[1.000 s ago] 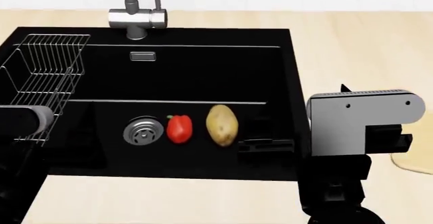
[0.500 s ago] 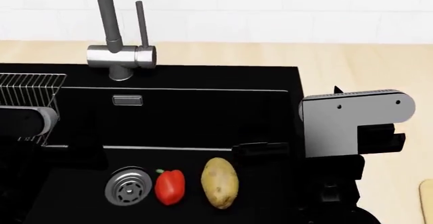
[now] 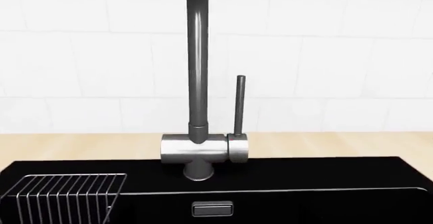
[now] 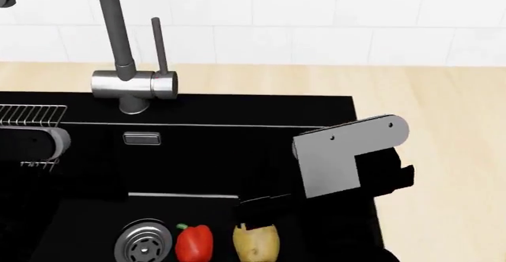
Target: Pick the vegetables from the sink and place them on the cutting board.
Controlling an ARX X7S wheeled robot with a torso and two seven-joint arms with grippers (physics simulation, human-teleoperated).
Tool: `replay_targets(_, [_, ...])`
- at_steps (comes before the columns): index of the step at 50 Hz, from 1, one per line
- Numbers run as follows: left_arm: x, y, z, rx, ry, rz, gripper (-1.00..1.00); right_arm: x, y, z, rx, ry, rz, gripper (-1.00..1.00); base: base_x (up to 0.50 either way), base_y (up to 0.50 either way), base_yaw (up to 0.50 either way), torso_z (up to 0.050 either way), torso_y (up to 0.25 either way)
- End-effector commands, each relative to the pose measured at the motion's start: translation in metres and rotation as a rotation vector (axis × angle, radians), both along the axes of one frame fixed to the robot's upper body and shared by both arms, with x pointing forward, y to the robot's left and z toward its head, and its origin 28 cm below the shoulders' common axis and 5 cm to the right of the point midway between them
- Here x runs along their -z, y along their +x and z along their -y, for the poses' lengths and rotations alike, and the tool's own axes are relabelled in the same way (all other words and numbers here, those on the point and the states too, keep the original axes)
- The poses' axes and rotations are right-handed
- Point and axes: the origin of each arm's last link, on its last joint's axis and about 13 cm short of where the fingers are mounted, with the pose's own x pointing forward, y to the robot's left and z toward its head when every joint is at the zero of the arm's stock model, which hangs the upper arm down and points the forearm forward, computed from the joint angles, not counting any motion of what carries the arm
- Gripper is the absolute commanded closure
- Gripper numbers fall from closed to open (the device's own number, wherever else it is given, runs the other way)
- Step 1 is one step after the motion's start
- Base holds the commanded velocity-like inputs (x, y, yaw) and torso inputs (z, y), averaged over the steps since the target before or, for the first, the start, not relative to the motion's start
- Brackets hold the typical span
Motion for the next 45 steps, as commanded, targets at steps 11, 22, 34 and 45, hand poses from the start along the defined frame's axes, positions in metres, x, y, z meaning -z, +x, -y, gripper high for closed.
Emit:
replay_targets(11, [0.004, 0.003, 0.003, 0.007, 0.003, -0.016, -1.00, 0.048, 0.033, -0.032, -0.199, -0.077, -0.332, -1.00, 0.00, 0.00, 0.00, 0.000, 0.000])
replay_targets(22, [0.007, 0.002, 0.000, 0.006, 0.006, -0.022, -1.00, 0.071, 0.058, -0.027, -0.164, -0.076, -0.440, -1.00, 0.00, 0.00, 0.00, 0.000, 0.000])
replay_targets(34, [0.007, 0.005, 0.000, 0.002, 0.005, -0.026, -1.00, 0.081, 0.080, -0.024, -0.164, -0.047, -0.525, -1.00, 0.00, 0.00, 0.00, 0.000, 0.000])
replay_targets(45, [0.008, 0.006, 0.000, 0.000, 0.005, -0.029, -1.00, 0.097, 0.095, -0.028, -0.174, -0.023, -0.609, -1.00, 0.00, 0.00, 0.00, 0.000, 0.000])
